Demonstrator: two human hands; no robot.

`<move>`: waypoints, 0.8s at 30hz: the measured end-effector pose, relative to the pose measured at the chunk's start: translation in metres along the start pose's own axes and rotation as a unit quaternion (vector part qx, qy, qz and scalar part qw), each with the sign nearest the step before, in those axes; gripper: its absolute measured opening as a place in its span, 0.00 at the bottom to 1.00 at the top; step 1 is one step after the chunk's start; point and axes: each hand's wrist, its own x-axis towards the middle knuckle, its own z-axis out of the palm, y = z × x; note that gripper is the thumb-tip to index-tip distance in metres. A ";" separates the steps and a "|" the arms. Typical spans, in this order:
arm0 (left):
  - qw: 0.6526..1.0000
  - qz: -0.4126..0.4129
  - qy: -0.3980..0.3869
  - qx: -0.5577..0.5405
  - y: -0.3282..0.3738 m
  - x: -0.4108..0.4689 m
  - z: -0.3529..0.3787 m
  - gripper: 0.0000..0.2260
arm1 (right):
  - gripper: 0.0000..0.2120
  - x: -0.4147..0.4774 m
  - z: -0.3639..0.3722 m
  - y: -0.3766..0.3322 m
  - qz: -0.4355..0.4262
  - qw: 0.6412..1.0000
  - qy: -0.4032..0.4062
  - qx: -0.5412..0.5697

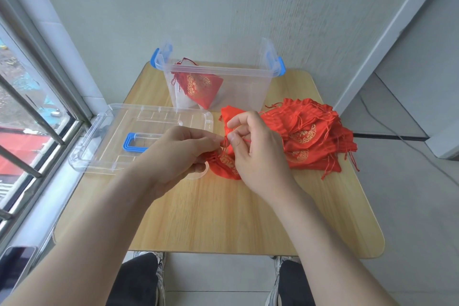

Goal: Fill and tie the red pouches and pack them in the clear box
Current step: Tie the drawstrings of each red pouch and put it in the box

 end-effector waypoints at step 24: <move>0.999 -0.004 0.034 0.027 0.003 -0.001 -0.001 0.10 | 0.09 0.002 -0.009 0.000 -0.069 0.996 -0.031 -0.052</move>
